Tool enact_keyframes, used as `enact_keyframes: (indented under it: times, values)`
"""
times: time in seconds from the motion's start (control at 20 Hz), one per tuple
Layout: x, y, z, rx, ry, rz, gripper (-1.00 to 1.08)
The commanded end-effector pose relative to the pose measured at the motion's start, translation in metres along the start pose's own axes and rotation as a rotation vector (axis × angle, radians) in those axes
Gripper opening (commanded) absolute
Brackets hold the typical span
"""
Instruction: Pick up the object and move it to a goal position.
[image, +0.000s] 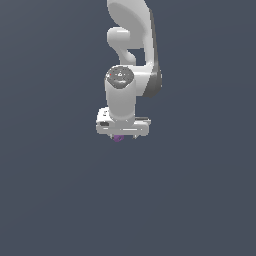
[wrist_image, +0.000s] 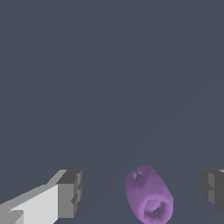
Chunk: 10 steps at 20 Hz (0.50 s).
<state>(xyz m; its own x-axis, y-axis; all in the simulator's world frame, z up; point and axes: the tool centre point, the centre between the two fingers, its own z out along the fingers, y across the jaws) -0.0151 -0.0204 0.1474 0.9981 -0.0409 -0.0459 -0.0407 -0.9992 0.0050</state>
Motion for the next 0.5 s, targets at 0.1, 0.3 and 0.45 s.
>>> enact_keyframes:
  times: [0.1,0.3,0.45]
  values:
    - [0.001,0.002,-0.002,-0.002,0.003,0.002,1.0]
    - [0.007,0.02,-0.013,-0.014,0.023,0.017,1.0]
    - [0.01,0.03,-0.02,-0.021,0.034,0.025,1.0]
